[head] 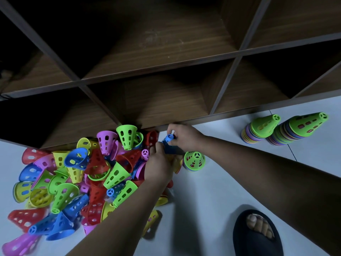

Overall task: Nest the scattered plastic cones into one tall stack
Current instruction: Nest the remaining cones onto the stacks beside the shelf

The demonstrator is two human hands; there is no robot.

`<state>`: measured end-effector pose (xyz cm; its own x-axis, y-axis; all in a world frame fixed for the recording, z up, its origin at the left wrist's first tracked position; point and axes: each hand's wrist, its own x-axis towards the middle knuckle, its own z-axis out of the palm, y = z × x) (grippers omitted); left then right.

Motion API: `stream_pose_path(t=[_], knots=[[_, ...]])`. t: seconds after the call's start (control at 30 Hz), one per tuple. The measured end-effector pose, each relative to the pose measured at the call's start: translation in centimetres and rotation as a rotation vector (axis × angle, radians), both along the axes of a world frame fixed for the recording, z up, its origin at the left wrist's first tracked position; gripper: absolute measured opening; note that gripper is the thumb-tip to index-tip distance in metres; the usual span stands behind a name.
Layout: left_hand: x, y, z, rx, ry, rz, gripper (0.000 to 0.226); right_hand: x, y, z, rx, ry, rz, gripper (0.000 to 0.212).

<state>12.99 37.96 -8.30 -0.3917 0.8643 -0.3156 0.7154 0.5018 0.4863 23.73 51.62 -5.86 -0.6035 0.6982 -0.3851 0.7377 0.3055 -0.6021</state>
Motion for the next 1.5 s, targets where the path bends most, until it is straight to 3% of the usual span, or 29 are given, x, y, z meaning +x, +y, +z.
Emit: stream_pose_path(t=[0.37,0.6,0.77,0.9,1.07,1.2,1.5], knots=[[0.1,-0.8,0.5,0.142,-0.245,0.173,0.053,0.4,-0.4,1.0,0.123,-0.017,0.06,0.018],[-1.0,-1.6,4.7,0.308,-0.203,0.156,0.05,4.4,-1.1,5.1,0.203,0.204,-0.186,0.014],[0.7,-1.9,9.8,0.447,-0.307,0.178,0.052,9.7,-4.9,8.6,0.309,0.357,-0.403,0.019],[2.7,-2.4,12.3,0.561,-0.418,0.186,0.049,12.8,-8.4,9.4,0.327,0.344,-0.442,0.023],[3.9,-2.6,11.6,0.574,-0.376,0.133,0.054,14.2,-10.6,8.2,0.41,0.269,-0.383,0.028],[5.6,-2.3,10.8,0.534,-0.286,-0.006,0.056,13.6,-11.3,6.3,0.285,0.265,-0.348,0.032],[7.0,-1.6,8.1,0.459,-0.112,-0.24,0.047,13.6,-14.0,3.1,0.042,0.333,-0.512,0.054]])
